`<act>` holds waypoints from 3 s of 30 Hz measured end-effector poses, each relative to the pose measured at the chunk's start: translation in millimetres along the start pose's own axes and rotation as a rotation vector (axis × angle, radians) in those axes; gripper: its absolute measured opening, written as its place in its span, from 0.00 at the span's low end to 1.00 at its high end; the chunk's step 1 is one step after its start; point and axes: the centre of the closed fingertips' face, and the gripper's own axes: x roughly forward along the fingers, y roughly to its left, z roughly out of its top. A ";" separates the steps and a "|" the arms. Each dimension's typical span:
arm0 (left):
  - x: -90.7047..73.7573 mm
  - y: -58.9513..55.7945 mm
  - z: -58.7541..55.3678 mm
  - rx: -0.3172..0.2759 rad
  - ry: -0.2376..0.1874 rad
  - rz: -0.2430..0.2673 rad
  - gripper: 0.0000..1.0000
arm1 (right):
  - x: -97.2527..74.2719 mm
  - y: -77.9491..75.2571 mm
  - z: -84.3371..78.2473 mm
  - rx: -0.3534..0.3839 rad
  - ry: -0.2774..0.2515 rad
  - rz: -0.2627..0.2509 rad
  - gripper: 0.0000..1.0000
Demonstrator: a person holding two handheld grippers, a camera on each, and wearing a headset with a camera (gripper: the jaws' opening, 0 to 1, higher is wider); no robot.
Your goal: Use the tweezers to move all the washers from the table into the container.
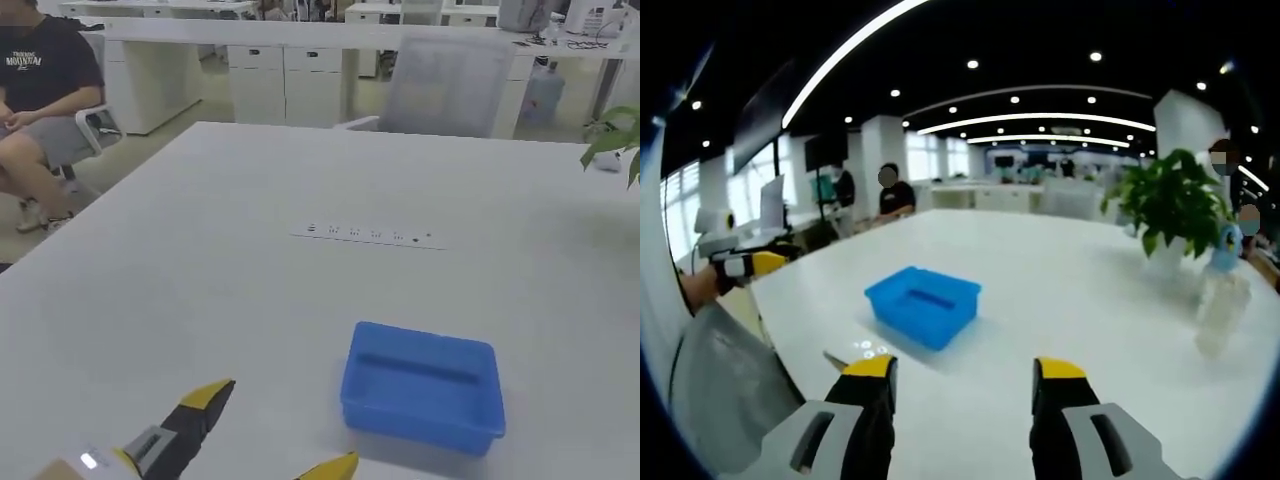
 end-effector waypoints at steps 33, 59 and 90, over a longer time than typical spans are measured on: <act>20.3 -47.5 -148.3 0.337 0.785 -0.606 0.09 | 83.3 112.0 -47.6 -0.484 0.386 0.613 0.13; 17.7 -43.7 -145.8 0.682 0.765 -0.703 0.00 | 109.7 134.9 -85.6 -0.734 0.510 0.763 0.09; 35.1 -57.4 -48.8 0.750 0.732 -0.796 0.00 | 150.1 180.8 -46.7 -0.525 0.293 0.778 0.09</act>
